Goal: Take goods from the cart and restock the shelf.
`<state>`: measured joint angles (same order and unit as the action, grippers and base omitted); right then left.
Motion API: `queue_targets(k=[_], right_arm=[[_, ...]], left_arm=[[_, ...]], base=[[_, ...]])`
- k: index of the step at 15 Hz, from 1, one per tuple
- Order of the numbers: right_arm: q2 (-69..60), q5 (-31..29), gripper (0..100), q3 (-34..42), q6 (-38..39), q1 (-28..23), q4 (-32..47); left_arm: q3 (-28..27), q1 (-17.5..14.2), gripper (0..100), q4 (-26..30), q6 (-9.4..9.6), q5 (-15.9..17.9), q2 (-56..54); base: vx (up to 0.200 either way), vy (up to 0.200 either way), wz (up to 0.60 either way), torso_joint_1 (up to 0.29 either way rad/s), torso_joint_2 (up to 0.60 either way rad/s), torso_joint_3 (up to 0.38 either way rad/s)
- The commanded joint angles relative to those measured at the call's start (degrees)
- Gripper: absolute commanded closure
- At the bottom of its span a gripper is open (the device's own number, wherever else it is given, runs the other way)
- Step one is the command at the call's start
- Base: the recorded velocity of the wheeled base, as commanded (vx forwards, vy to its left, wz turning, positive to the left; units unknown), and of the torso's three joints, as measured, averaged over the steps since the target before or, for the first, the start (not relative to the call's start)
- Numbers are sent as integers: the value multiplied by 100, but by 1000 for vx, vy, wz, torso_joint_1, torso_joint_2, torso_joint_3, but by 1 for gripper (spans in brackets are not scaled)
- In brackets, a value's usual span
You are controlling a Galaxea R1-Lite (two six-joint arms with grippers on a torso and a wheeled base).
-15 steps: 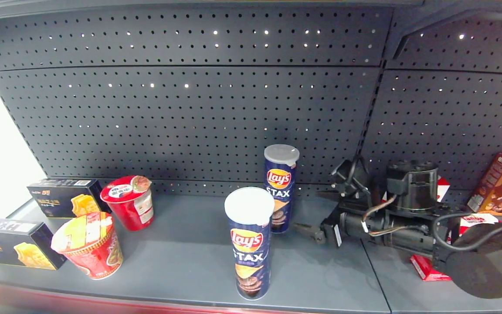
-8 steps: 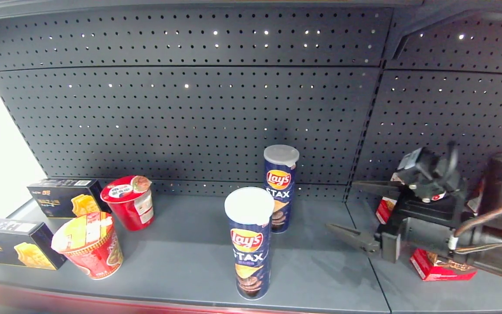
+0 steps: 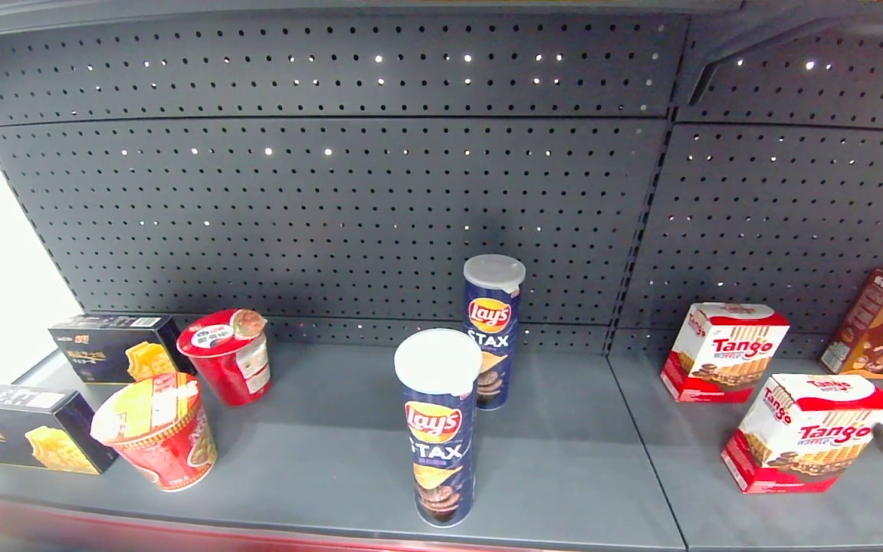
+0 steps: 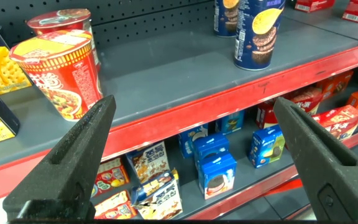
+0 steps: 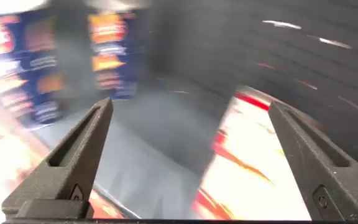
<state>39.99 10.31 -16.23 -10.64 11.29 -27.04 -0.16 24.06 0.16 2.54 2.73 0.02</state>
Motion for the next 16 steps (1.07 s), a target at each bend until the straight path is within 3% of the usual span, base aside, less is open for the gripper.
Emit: queue_targets(k=[1, 2, 3, 5, 8, 16], right_arm=[[-2100, -108, 0, 1051, 968, -1612, 436], [-2100, -108, 0, 1051, 968, -1612, 436], [-2838, -188, 0, 1623, 1020, -1524, 964], [-3462, -205, 0, 1623, 994, -1595, 2089], [-3506, -1190, 0, 1614, 1029, -1568, 2783], [-3498, -1198, 0, 1623, 1047, -1577, 2739]], left_arm=[[-2, 2, 0, 2, 1, -1, -2], [-2, 2, 0, 2, 1, -1, -2], [-2, 2, 0, 2, 1, -1, -2], [7, 2, 0, 2, 1, -1, -2], [-2, 2, 0, 2, 1, -1, -2], [7, 2, 0, 2, 1, -1, -2]], base=[[0, 0, 0, 0, 0, 0], [0, 0, 0, 0, 0, 0], [0, 0, 0, 0, 0, 0], [0, 0, 0, 0, 0, 0], [0, 0, 0, 0, 0, 0], [0, 0, 0, 0, 0, 0]])
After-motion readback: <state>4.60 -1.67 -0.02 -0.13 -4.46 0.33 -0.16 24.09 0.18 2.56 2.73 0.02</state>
